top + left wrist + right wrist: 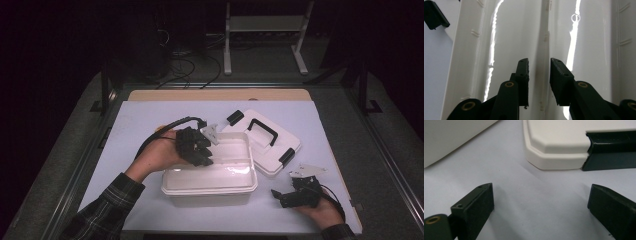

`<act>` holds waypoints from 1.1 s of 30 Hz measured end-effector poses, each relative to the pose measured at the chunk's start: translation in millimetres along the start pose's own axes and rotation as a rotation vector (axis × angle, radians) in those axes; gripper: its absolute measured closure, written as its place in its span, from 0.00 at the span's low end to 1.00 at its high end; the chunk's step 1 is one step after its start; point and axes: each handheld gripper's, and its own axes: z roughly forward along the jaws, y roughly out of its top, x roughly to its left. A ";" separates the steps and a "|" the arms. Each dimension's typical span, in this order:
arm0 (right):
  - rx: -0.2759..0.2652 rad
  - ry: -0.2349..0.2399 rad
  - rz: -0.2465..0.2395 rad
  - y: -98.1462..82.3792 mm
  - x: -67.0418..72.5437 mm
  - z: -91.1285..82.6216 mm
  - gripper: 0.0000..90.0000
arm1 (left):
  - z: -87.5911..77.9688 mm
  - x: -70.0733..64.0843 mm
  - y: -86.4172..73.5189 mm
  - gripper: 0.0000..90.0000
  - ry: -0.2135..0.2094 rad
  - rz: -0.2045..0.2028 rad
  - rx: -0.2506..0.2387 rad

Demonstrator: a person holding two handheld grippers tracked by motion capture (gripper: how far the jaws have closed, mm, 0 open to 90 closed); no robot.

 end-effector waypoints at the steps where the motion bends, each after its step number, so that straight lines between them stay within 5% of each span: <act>1: 0.000 0.000 0.000 0.0 0.0 0.0 0.07 | 0.6 -0.1 0.3 0.80 -0.001 0.006 0.003; 13: 0.000 0.001 0.000 0.0 -0.1 0.0 0.07 | 5.9 0.1 0.7 0.97 -0.042 -0.002 -0.012; 33: 0.000 0.001 0.000 0.0 -0.1 0.0 0.07 | -6.7 0.7 7.1 0.98 -0.035 -0.004 -0.014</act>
